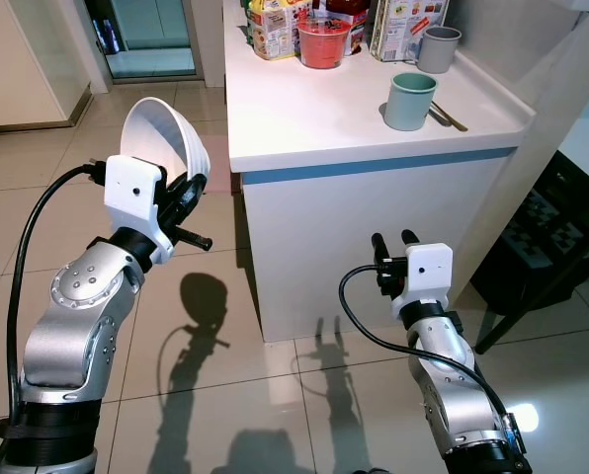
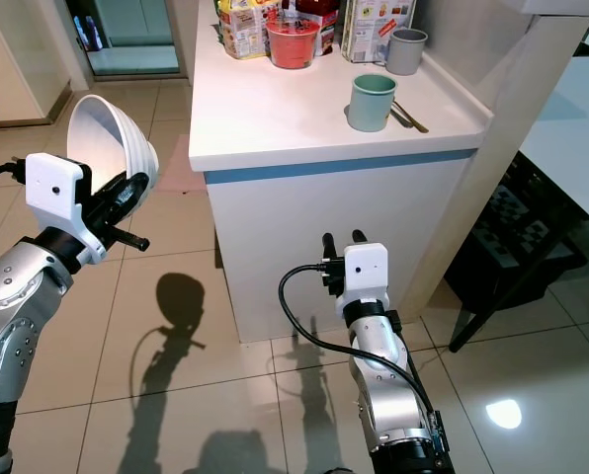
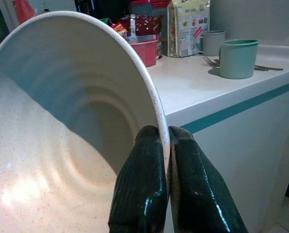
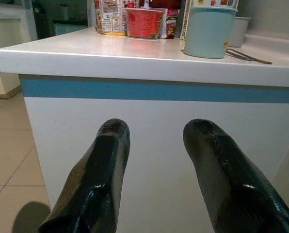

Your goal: Setting the table

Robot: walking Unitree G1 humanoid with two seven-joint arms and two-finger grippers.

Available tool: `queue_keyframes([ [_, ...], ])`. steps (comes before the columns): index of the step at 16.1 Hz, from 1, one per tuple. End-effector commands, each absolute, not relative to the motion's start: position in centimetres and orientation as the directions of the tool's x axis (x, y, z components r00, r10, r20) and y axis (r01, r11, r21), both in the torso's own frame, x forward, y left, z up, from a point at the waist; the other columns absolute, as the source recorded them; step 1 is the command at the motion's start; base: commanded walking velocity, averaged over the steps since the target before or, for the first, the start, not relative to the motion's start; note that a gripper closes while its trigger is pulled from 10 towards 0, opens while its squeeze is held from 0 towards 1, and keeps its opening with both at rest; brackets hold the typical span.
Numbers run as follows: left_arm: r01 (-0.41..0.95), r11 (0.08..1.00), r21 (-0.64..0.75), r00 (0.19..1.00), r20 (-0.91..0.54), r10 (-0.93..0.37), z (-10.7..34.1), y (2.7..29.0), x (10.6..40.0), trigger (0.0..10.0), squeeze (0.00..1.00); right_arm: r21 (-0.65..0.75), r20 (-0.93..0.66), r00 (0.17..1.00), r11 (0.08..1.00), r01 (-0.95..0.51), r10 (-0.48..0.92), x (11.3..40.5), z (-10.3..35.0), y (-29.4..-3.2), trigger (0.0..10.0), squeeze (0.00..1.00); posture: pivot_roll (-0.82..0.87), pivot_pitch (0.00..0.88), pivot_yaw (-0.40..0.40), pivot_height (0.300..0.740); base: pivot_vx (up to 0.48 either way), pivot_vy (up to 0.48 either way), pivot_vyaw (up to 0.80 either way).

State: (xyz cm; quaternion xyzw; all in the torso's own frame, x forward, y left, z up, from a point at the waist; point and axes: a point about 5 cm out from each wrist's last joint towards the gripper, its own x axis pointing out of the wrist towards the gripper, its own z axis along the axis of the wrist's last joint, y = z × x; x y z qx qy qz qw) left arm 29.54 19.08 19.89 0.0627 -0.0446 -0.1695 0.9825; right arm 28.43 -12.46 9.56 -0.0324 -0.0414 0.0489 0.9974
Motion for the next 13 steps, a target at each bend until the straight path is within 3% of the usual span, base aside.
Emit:
queue_keyframes([
  [1, 0.332, 0.929, 0.166, 0.931, 0.101, -0.351, 20.9, 19.0, 29.7, 0.0, 0.0, -0.065, 0.08, 0.992, 0.994, -0.093, 0.098, 28.6, 9.7, -12.3, 10.0, 0.0, 0.16, 0.0, 0.047, 0.74, 0.0, 0.0, 0.0],
  [6, 0.416, 0.873, 0.253, 0.894, 0.062, -0.444, 20.5, 18.0, 29.1, 0.0, 0.0, -0.055, 0.084, 0.991, 0.994, -0.099, 0.104, 28.9, 9.9, -11.9, 10.0, 0.0, 0.17, 0.0, 0.05, 0.74, 0.0, 0.0, 0.0],
  [9, 0.532, 0.764, 0.365, 0.829, -0.041, -0.558, 19.3, 17.2, 28.1, 0.0, 0.0, -0.052, 0.09, 0.99, 0.993, -0.102, 0.106, 29.0, 10.1, -11.8, 10.0, 0.0, 0.17, 0.0, 0.051, 0.74, 0.0, 0.0, 0.0],
  [13, 0.684, 0.541, 0.49, 0.698, -0.222, -0.681, 17.5, 16.9, 26.6, 0.0, 0.0, -0.038, 0.106, 0.988, 0.993, -0.109, 0.113, 30.1, 11.1, -11.8, 10.0, 0.0, 0.18, 0.0, 0.054, 0.74, 0.0, 0.0, 0.0],
])
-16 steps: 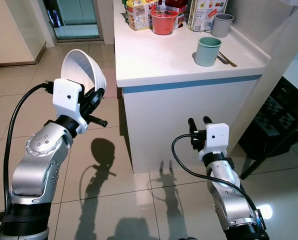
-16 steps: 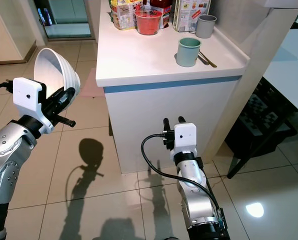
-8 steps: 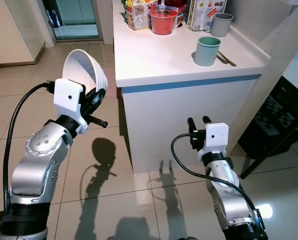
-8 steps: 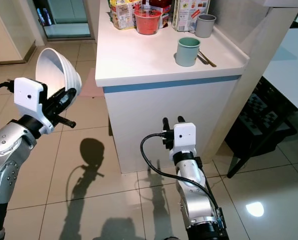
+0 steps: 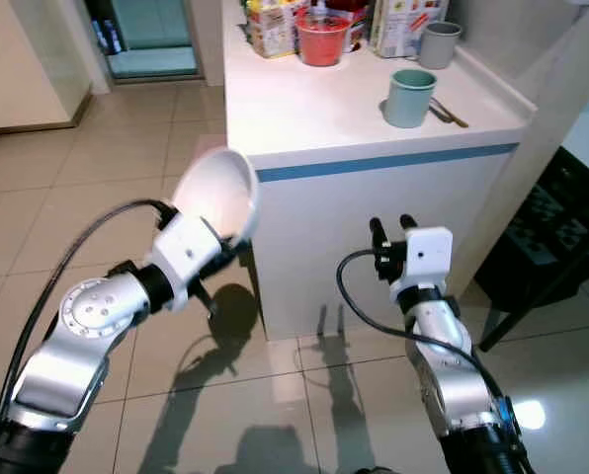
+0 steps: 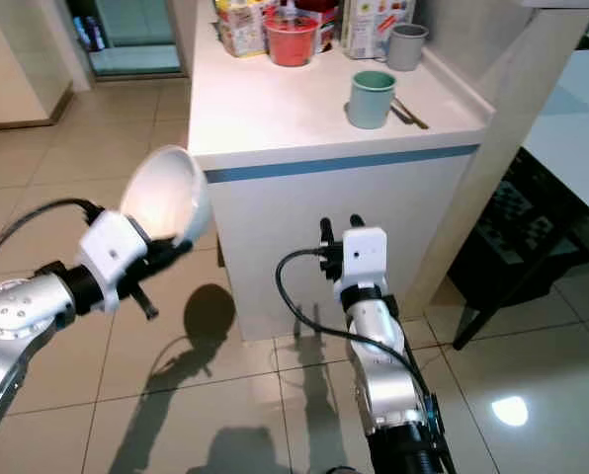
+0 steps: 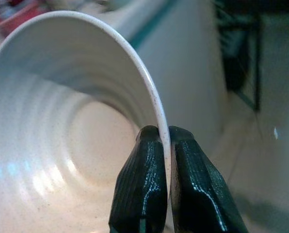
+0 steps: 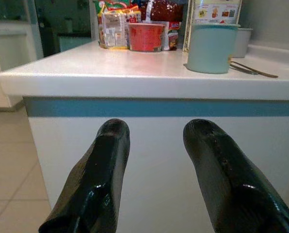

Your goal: Setting the table

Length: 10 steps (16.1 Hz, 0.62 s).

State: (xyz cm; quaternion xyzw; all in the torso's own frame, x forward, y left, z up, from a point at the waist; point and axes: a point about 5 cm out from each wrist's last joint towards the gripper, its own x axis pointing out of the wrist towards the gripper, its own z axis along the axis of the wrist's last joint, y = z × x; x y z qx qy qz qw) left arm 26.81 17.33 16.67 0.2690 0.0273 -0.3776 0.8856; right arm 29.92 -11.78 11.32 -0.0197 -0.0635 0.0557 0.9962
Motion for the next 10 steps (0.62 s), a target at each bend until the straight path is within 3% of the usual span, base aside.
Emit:
queue_keyframes([
  [1, 0.694, 0.497, 0.521, 0.679, -0.244, -0.692, 17.4, 16.8, 26.5, 0.0, 0.0, -0.033, 0.107, 0.988, 0.993, -0.111, 0.114, 30.2, 11.3, -11.8, 10.0, 0.0, 0.18, 0.0, 0.056, 0.74, 0.0, 0.0, 0.0],
  [4, 0.71, 0.162, 0.685, 0.534, -0.374, -0.758, 17.5, 15.8, 26.0, 0.0, 0.0, 0.032, 0.074, 0.99, 0.992, -0.119, 0.116, 31.1, 11.3, -12.0, 10.0, 0.0, 0.19, 0.0, 0.063, 0.74, 0.0, 0.0, 0.0],
  [7, 0.671, 0.0, 0.741, 0.462, -0.418, -0.782, 17.5, 14.5, 26.0, 0.0, 0.0, 0.058, 0.051, 0.989, 0.989, -0.139, 0.136, 31.3, 11.2, -11.5, 10.0, 0.0, 0.18, 0.0, 0.066, 0.74, 0.0, 0.0, 0.0],
  [10, 0.644, -0.079, 0.761, 0.424, -0.44, -0.791, 16.8, 13.8, 26.1, 0.0, 0.0, 0.054, 0.044, 0.983, 0.982, -0.179, 0.177, 31.3, 11.2, -10.8, 10.0, 0.0, 0.17, 0.0, 0.064, 0.74, 0.0, 0.0, 0.0],
])
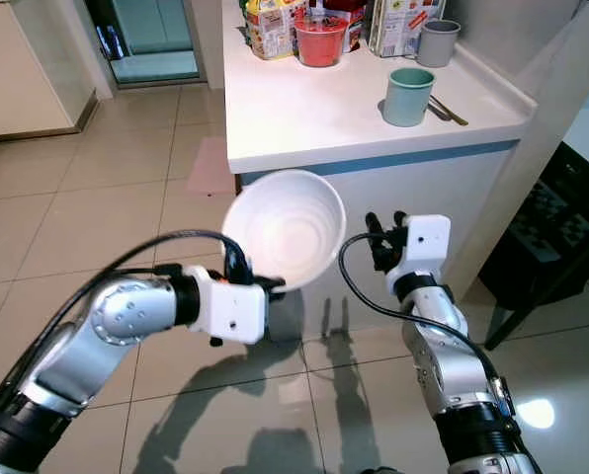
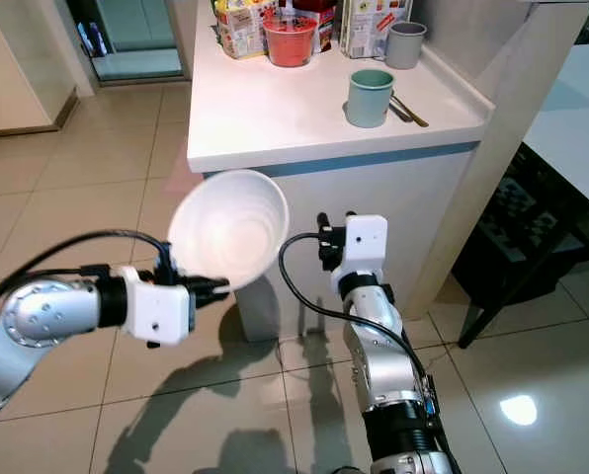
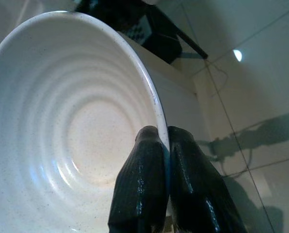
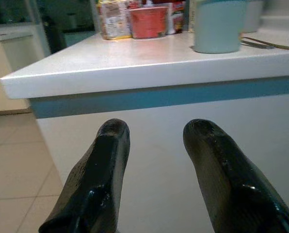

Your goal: Setting the table

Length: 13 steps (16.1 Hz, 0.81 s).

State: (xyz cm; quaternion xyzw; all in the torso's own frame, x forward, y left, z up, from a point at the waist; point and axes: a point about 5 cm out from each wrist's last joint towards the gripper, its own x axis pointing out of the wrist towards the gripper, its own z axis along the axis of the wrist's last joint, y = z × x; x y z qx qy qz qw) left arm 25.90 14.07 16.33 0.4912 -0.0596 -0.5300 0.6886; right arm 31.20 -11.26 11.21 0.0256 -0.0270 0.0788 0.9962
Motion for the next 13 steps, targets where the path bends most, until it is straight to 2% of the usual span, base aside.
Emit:
queue_keyframes([
  [1, 0.641, -0.084, 0.763, 0.422, -0.442, -0.791, 16.8, 13.8, 26.1, 0.0, 0.0, 0.055, 0.044, 0.982, 0.982, -0.183, 0.181, 31.3, 11.2, -10.8, 10.0, 0.0, 0.17, 0.0, 0.064, 0.74, 0.0, 0.0, 0.0],
  [2, 0.631, -0.107, 0.768, 0.419, -0.454, -0.786, 16.6, 13.9, 26.2, 0.0, 0.0, 0.189, 0.032, 0.979, 0.961, -0.202, 0.199, 31.3, 11.6, -10.6, 10.0, 0.0, 0.17, 0.0, 0.063, 0.74, 0.0, 0.0, 0.0],
  [4, 0.627, -0.119, 0.77, 0.418, -0.461, -0.783, 16.3, 14.1, 26.4, 0.0, 0.0, 0.28, 0.042, 0.965, 0.924, -0.261, 0.26, 31.4, 12.3, -10.4, 10.0, 0.0, 0.17, 0.0, 0.065, 0.74, 0.0, 0.0, 0.0],
  [9, 0.619, -0.144, 0.772, 0.436, -0.49, -0.755, 15.2, 15.2, 27.5, 0.0, 0.0, 0.37, 0.035, 0.904, 0.835, -0.408, 0.426, 30.1, 13.2, -11.7, 10.0, 0.0, 0.16, 0.0, 0.066, 0.74, 0.0, 0.0, 0.0],
  [13, 0.616, -0.167, 0.77, 0.448, -0.517, -0.729, 14.5, 15.9, 28.4, 0.0, 0.0, 0.442, 0.059, 0.86, 0.759, -0.478, 0.507, 29.2, 14.7, -12.1, 10.0, 0.0, 0.15, 0.0, 0.068, 0.74, 0.0, 0.0, 0.0],
])
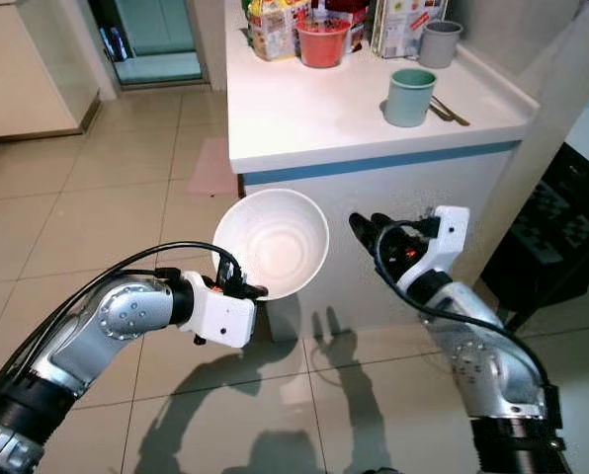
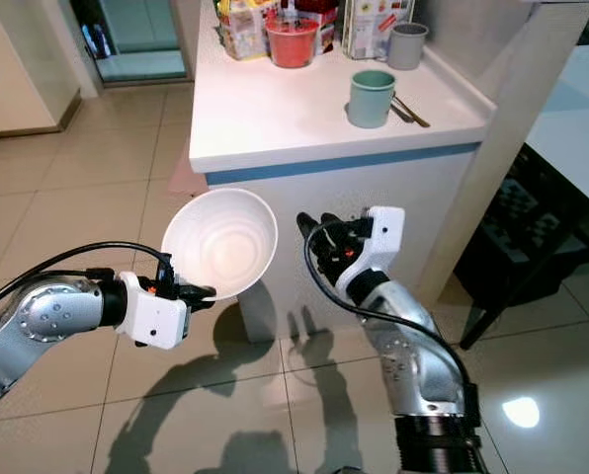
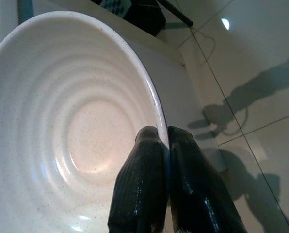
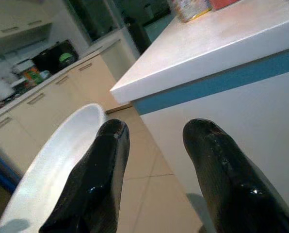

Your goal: Setting the table

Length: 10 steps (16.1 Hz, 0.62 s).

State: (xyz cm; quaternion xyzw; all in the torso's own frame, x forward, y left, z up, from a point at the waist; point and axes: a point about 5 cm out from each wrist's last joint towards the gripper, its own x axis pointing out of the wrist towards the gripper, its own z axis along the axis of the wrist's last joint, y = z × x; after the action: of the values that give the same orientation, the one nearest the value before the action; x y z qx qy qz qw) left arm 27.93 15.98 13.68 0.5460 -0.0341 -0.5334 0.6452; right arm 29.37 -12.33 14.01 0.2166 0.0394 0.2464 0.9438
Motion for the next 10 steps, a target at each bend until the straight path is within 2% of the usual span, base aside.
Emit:
queue_keyframes([
  [1, 0.616, -0.171, 0.769, 0.45, -0.523, -0.724, 14.2, 16.1, 28.7, 0.0, 0.0, 0.468, 0.071, 0.843, 0.729, -0.5, 0.533, 29.0, 15.4, -12.1, 10.0, 0.0, 0.15, 0.0, 0.07, 0.74, 0.0, 0.0, 0.0],
  [5, 0.616, -0.176, 0.768, 0.451, -0.527, -0.72, 13.8, 16.3, 29.2, 0.0, 0.0, 0.548, 0.087, 0.783, 0.627, -0.554, 0.617, 28.5, 16.3, -11.3, 10.0, 0.0, 0.14, 0.0, 0.073, 0.74, 0.0, 0.0, 0.0],
  [10, 0.596, -0.175, 0.784, 0.438, -0.5, -0.747, 14.4, 15.6, 29.4, 0.0, 0.0, 0.544, -0.055, 0.793, 0.684, -0.486, 0.607, 28.2, 13.6, -10.2, 10.0, 0.0, 0.15, 0.0, 0.075, 0.74, 0.0, 0.0, 0.0],
])
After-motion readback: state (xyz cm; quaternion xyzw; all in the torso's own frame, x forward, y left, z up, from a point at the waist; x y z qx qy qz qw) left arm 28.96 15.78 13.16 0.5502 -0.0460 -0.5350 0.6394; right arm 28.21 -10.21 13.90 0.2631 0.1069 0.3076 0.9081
